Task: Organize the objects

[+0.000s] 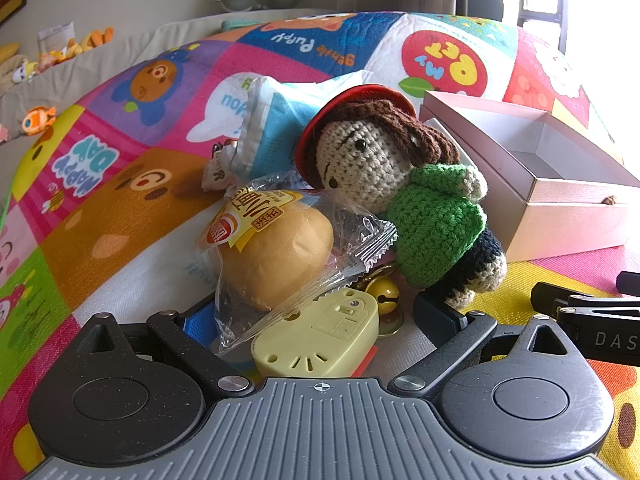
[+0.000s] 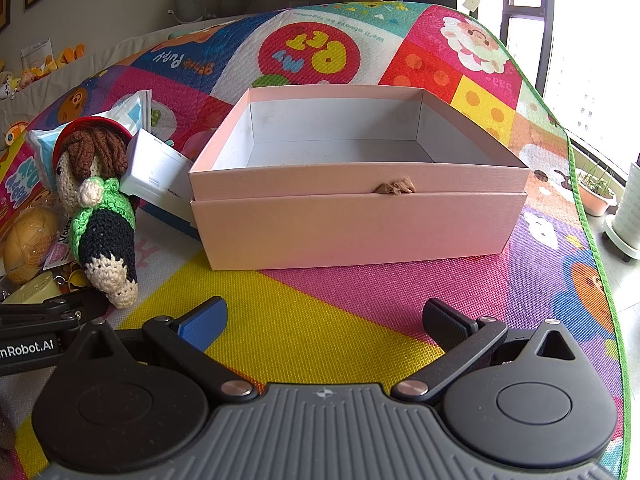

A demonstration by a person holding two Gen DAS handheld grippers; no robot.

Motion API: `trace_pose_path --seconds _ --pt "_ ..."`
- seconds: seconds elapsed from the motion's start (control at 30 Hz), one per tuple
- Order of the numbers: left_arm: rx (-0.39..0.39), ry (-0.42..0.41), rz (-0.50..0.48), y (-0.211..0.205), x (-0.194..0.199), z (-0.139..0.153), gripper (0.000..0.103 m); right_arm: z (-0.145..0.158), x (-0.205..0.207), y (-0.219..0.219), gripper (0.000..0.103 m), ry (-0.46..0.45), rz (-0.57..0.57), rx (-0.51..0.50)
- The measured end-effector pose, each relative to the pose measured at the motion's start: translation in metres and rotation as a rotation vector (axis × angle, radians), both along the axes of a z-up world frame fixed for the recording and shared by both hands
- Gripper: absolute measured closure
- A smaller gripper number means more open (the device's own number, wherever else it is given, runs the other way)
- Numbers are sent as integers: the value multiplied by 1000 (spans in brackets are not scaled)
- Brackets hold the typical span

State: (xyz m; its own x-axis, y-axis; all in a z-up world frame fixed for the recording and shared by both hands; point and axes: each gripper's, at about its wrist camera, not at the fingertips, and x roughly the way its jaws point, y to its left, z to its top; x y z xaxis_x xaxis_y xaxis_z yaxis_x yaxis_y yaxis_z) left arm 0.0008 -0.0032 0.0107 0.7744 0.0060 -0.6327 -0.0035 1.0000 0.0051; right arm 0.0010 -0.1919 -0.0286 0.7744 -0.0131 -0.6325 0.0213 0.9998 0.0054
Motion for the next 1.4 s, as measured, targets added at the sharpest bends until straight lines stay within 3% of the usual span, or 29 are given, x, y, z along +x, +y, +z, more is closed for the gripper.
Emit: trace_pose_path --seconds 1.4 --pt "14 -1 3 -7 0 12 2 1 1 3 0 1 -2 -3"
